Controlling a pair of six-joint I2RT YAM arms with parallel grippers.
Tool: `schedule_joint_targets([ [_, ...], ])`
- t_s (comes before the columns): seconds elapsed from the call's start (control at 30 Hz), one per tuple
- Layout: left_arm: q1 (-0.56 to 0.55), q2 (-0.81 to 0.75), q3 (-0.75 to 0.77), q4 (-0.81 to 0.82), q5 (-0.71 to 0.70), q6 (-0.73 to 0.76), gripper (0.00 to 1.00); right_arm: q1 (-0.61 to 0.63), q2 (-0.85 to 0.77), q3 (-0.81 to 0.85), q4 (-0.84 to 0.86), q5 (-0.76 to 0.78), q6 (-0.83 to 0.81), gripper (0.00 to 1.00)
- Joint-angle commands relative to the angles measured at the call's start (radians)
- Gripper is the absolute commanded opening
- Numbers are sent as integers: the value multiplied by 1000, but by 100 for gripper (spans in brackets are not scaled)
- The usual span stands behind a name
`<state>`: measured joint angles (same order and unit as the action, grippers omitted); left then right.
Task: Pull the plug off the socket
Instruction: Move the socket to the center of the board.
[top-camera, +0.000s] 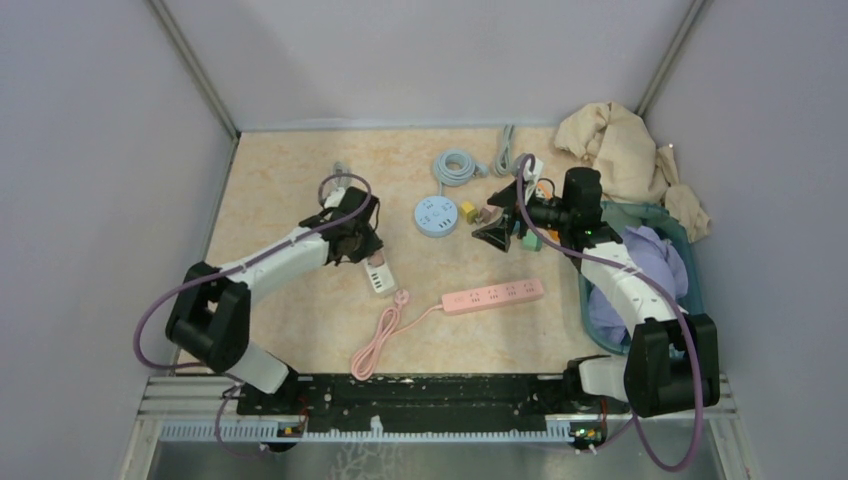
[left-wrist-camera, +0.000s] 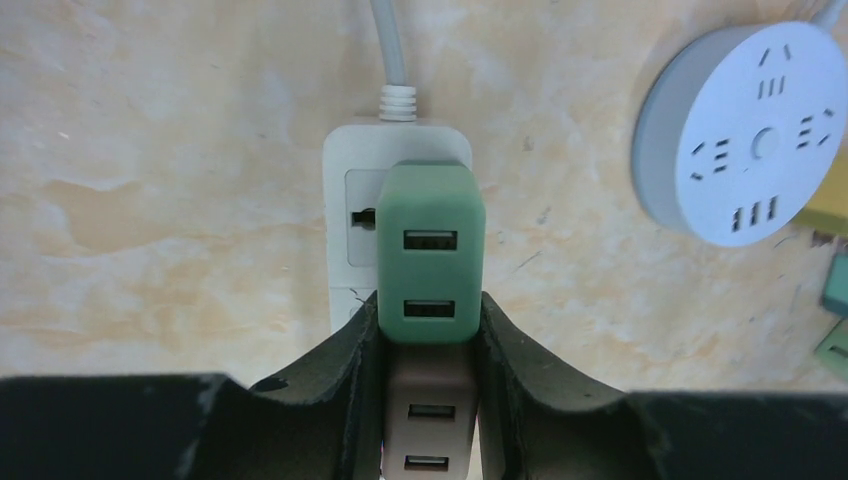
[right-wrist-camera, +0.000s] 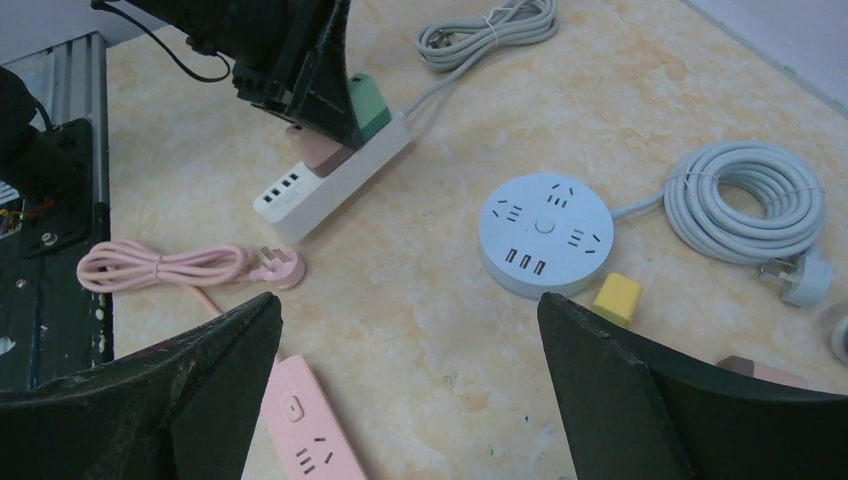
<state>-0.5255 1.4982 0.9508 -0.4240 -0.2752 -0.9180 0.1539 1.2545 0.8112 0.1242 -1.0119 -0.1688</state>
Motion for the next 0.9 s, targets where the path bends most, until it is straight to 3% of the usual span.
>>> schedule_joint_targets([
  [0.0, -71, 88, 117, -58, -88, -265, 17, -4, -1, 9, 19, -12, -32, 98],
  [0.3, -150, 219, 240, -20, -96, -471, 20, -12, -2, 11, 9, -7, -46, 98],
  [0.53, -200, 259, 264, 50, -53, -477, 51, -18, 1, 11, 6, -10, -50, 98],
  [0.7, -216, 240, 261, 79, -33, -433, 78, -22, 4, 11, 3, -13, -54, 99],
  [0.87, -241, 151, 250, 109, -53, -277, 82, -24, 0, 3, 4, -35, -78, 99],
])
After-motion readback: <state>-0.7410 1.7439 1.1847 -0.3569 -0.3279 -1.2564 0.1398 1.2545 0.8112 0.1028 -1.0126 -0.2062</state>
